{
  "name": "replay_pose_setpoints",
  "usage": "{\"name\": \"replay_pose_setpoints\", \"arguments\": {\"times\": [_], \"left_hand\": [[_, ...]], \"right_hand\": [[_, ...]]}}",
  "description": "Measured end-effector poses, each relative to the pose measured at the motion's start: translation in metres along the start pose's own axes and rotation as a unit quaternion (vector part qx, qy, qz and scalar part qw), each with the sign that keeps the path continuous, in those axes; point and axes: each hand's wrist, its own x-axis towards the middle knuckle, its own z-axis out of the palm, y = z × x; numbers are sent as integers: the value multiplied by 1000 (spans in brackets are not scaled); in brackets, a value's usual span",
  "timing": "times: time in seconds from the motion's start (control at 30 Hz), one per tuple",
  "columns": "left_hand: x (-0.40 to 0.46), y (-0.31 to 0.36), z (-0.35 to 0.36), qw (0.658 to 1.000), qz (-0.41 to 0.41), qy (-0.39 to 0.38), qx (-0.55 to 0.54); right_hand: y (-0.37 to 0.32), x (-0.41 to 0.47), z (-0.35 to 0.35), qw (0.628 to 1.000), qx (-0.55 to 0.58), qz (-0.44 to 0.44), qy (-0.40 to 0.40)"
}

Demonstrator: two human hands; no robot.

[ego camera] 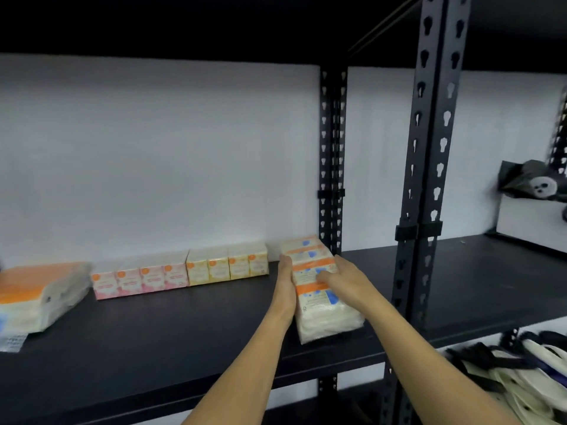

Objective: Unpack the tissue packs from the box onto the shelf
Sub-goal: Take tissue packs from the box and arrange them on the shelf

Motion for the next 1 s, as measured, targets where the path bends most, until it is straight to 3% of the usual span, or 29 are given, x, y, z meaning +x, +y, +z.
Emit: {"name": "replay_pose_setpoints", "arguments": {"times": [0.33, 0.5, 0.67, 1.0], "left_hand": [[54, -34, 9, 1000, -1, -16, -25], [73, -42, 12, 1000, 7, -10, -23], [84, -47, 14, 998, 36, -43, -2], [85, -44, 10, 997, 24, -60, 40]], "right_hand": [[22, 46, -11, 984, -168, 52, -5], [25, 66, -10, 967, -244, 64, 32], [30, 75, -2, 953, -289, 61, 71], [27, 91, -10, 950, -299, 77, 55]]}}
